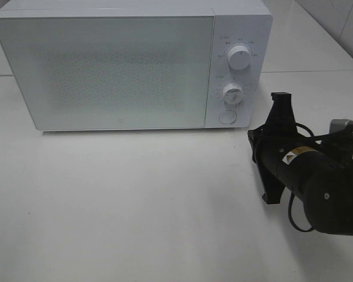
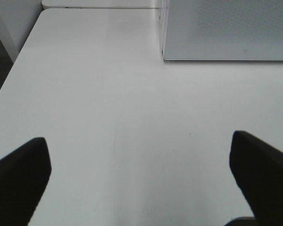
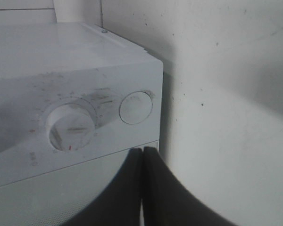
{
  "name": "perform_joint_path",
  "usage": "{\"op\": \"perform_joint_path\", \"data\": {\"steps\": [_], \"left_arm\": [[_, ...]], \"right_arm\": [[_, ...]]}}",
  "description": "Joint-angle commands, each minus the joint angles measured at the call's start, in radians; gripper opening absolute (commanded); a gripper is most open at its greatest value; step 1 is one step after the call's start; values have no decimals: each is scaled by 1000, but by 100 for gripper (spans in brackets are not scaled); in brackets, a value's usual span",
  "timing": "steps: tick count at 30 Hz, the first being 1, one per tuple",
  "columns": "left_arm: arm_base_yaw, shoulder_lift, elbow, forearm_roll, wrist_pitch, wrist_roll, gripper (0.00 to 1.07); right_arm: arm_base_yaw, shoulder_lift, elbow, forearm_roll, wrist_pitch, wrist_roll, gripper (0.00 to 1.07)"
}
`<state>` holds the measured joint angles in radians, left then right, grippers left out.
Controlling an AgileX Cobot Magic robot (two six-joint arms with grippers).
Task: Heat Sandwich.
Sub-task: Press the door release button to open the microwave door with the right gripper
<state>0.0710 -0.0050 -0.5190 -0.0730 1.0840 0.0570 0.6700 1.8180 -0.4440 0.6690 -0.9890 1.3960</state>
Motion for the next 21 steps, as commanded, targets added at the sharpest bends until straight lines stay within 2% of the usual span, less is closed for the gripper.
{"op": "perform_joint_path", "data": {"steps": [1, 4, 21], "left_arm": [[4, -5, 1, 0, -13, -2, 98], [4, -5, 1, 0, -13, -2, 98], [4, -5, 1, 0, -13, -2, 98]], "right_arm": [[-8, 59, -71, -26, 14, 8, 0], [-38, 103, -127, -61, 42, 11, 0], [-122, 192, -280, -122, 111, 25, 0]]}}
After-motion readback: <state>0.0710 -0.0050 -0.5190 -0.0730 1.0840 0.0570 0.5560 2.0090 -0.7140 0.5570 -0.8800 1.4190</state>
